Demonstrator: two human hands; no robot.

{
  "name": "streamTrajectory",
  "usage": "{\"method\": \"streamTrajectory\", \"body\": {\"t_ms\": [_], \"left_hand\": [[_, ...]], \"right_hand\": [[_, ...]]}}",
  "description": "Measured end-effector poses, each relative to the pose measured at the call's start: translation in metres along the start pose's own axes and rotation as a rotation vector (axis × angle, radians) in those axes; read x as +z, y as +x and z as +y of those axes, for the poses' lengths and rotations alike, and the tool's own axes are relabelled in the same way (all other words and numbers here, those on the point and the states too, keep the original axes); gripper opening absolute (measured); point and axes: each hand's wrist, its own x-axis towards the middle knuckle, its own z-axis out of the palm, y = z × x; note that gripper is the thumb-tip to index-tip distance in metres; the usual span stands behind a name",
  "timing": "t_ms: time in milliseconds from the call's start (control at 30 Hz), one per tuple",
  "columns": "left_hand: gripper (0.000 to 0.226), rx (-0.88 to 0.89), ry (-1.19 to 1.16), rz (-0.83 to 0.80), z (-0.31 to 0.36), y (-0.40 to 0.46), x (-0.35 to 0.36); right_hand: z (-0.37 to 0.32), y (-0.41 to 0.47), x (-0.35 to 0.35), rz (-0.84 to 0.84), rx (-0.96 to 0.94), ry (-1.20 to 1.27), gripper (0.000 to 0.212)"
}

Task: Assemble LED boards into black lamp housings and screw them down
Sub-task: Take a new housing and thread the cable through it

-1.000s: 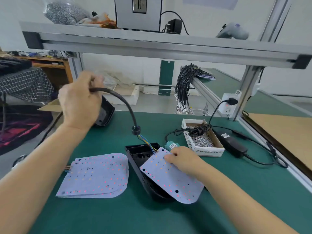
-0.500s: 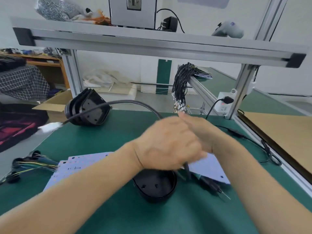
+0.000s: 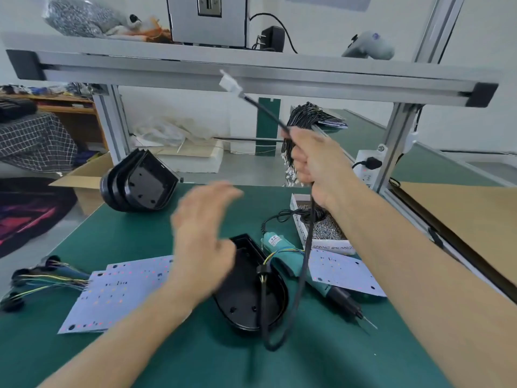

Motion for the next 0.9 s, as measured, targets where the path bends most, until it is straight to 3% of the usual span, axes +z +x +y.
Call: {"method": "streamTrajectory", "body": {"t_ms": [33, 100, 133, 200, 300, 367, 433, 533, 633, 733, 900], "left_hand": [[0.061, -0.317, 0.004, 0.064, -0.015, 0.002, -0.005], [0.068, -0.876, -0.066, -0.005, -0.041, -0.002, -0.009], [0.081, -1.059, -0.162, -0.080, -0.049, -0.007, -0.007], [0.108, -1.216, -0.363, -0.195, -0.057, -0.016, -0.001], [0.110, -1.232, -0.371, -0.268, -0.060, -0.019, 0.010], [0.096, -1.203, -0.279, -0.311, -0.059, -0.016, 0.016], [0.069, -1.221, -0.338, -0.307, -0.059, -0.013, 0.019], [0.020, -1.375, -0.684, -0.119, -0.064, -0.009, 0.014], [0.010, -1.457, -0.933, 0.138, -0.072, 0.002, 0.004], [0.018, -1.281, -0.964, 0.374, -0.065, 0.017, -0.003], [0.011, -1.024, -0.924, 0.508, -0.035, 0.034, 0.000]], "right_hand": [[0.000, -0.002, -0.004, 0.047, -0.062, 0.015, 0.020], [0.000, -0.003, -0.007, 0.112, -0.171, -0.003, 0.021], [0.000, -0.002, -0.008, 0.139, -0.214, -0.050, 0.021], [0.002, 0.000, -0.010, 0.191, -0.297, -0.202, 0.017], [0.010, -0.002, -0.011, 0.207, -0.441, -0.396, 0.018], [0.015, -0.003, -0.010, 0.200, -0.495, -0.462, 0.021], [0.015, -0.001, -0.012, 0.205, -0.509, -0.502, 0.019], [0.014, 0.002, -0.025, 0.147, -0.526, -0.683, 0.025], [0.015, -0.002, -0.035, 0.103, -0.573, -0.981, 0.029], [0.015, -0.009, -0.030, 0.121, -0.665, -1.053, 0.022], [0.033, -0.029, 0.004, 0.022, -0.883, -1.140, 0.016]]}}
